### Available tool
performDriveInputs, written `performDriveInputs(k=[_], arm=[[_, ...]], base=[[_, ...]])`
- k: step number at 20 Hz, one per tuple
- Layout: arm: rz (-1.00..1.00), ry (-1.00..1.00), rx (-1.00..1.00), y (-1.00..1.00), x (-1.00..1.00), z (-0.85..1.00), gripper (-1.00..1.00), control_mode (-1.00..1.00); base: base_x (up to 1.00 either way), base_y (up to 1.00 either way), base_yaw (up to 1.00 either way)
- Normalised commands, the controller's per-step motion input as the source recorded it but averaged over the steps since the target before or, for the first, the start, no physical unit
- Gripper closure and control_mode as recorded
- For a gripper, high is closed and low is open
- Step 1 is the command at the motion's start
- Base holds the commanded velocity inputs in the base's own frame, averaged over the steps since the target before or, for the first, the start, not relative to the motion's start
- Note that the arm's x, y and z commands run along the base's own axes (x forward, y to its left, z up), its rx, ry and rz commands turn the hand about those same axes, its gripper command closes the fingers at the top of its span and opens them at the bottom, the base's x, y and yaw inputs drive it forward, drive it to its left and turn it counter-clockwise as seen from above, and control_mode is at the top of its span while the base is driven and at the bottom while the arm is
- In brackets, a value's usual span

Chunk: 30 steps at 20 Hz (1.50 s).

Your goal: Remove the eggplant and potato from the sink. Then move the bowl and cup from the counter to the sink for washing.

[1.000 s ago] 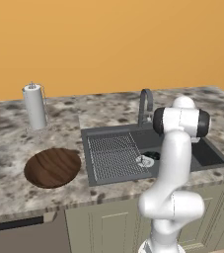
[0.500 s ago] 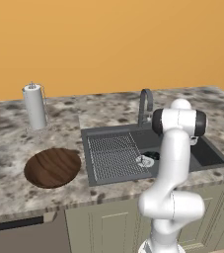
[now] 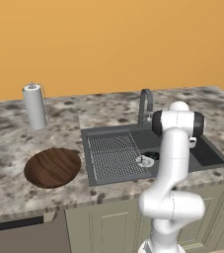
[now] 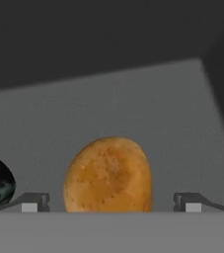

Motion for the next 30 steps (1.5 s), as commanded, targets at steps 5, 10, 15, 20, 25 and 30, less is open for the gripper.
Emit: performDriveInputs(k=[5,10,15,20,25,30], arm=[[0.00,0.00,0.00,-0.08,0.00,-0.15,-1.00,-1.00],[0.00,-0.01,0.00,-0.01,0.00,-0.13,-1.00,-1.00],[0.00,0.00,0.00,0.00,0.00,-0.16,-1.00,-1.00],[0.00,0.00,0.00,0.00,0.00,-0.21,-1.00,-1.00],[0.00,0.00,0.00,0.00,0.06,-0.21,-1.00,-1.00],[0.00,0.00,0.00,0.01,-0.22,-0.16,-1.00,-1.00]], base=[[0.00,0.00,0.00],[0.00,0.00,0.00],[0.00,0.00,0.00],[0.00,0.00,0.00],[0.00,0.00,0.00],[0.00,0.00,0.00]])
